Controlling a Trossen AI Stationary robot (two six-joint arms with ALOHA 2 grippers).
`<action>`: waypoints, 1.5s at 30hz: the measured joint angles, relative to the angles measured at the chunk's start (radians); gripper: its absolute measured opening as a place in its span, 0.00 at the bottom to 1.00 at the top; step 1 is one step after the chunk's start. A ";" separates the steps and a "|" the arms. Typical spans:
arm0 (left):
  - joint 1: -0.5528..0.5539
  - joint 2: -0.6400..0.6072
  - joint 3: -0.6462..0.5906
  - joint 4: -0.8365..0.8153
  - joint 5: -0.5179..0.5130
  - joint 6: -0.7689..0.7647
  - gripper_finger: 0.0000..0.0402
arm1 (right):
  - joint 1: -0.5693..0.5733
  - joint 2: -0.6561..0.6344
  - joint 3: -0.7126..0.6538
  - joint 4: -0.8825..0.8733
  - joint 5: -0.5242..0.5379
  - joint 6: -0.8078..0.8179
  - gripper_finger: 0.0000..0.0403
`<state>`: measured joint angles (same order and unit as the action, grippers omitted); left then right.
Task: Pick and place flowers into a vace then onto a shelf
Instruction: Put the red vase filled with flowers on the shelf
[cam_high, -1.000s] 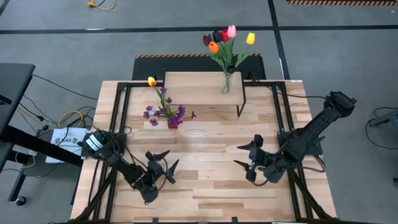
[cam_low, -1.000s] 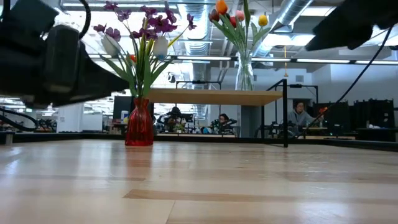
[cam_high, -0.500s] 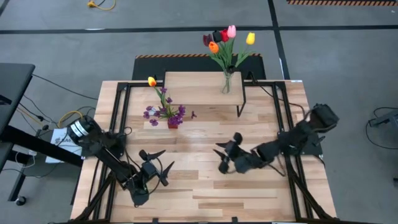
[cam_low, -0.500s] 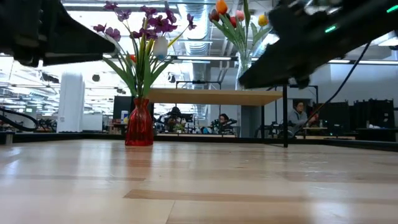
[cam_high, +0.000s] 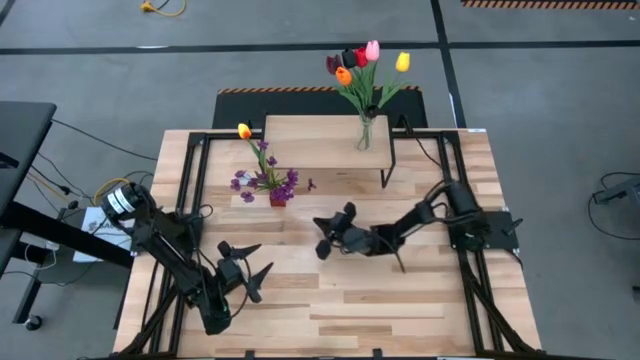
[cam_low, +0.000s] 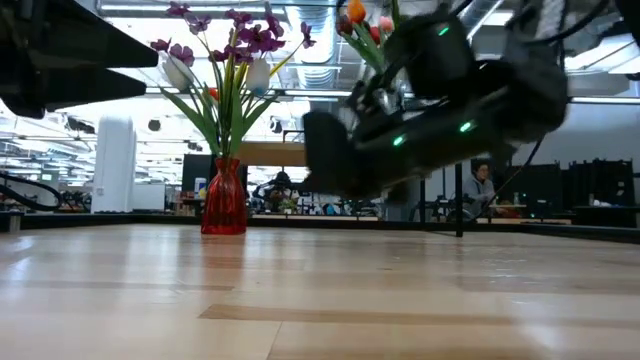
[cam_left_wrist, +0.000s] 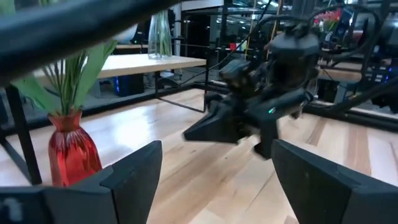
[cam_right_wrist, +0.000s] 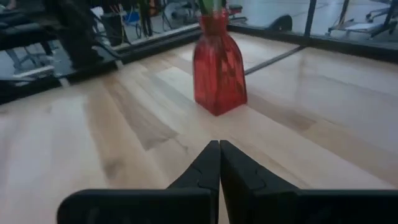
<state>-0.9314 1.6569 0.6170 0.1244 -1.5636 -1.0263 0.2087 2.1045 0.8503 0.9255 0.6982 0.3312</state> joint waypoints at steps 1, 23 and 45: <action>0.001 0.000 0.000 -0.004 0.004 -0.016 0.73 | -0.015 0.017 0.014 -0.001 -0.015 0.000 0.00; 0.000 0.000 0.000 -0.002 0.036 -0.036 0.73 | -0.169 0.209 0.315 -0.083 -0.147 -0.111 0.00; 0.000 0.000 0.000 -0.002 0.041 -0.035 0.73 | -0.218 0.209 0.379 -0.058 -0.233 -0.263 0.00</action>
<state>-0.9318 1.6573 0.6170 0.1220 -1.5229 -1.0615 -0.0090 2.3131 1.2298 0.8676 0.4654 0.0679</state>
